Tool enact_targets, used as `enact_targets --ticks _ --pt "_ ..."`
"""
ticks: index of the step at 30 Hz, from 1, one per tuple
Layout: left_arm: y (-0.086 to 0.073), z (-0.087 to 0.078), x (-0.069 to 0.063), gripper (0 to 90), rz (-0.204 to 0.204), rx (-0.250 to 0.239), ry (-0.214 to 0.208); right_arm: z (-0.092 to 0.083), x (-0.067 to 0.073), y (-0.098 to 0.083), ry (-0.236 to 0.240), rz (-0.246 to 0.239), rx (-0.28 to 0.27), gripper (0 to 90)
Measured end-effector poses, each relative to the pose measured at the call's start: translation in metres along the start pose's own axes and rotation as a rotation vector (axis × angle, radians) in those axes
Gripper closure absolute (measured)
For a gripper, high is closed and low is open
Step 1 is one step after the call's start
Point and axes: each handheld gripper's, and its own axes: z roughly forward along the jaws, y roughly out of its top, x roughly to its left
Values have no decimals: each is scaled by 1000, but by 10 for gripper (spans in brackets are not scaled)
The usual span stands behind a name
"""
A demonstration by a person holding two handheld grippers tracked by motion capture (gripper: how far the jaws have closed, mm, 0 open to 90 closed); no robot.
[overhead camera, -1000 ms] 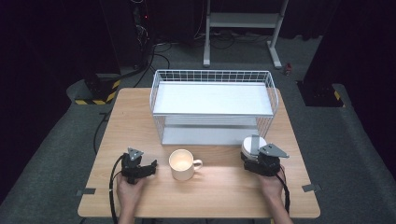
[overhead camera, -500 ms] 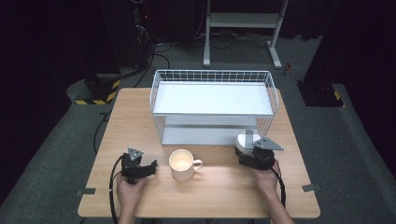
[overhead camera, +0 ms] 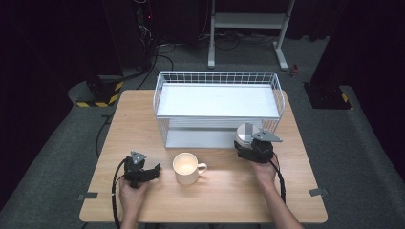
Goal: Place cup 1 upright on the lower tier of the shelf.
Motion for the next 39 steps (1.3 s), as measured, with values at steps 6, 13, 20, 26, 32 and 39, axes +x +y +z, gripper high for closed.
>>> enact_targets --ticks 6,13,20,26,32,39 --pt "0 0 0 168 0 0 0 9 0 5 -6 -6 7 183" --pt "0 0 0 168 0 0 0 16 0 3 -17 -8 20 183" --pt "0 0 0 168 1 0 0 22 -3 2 -28 -22 -6 183" --pt "0 0 0 168 0 0 0 26 -6 4 -33 -20 -5 184" --pt "0 0 0 168 0 0 0 31 -9 7 -43 -14 -2 183" --pt "0 0 0 168 0 0 0 34 -10 8 -46 -17 -6 182"
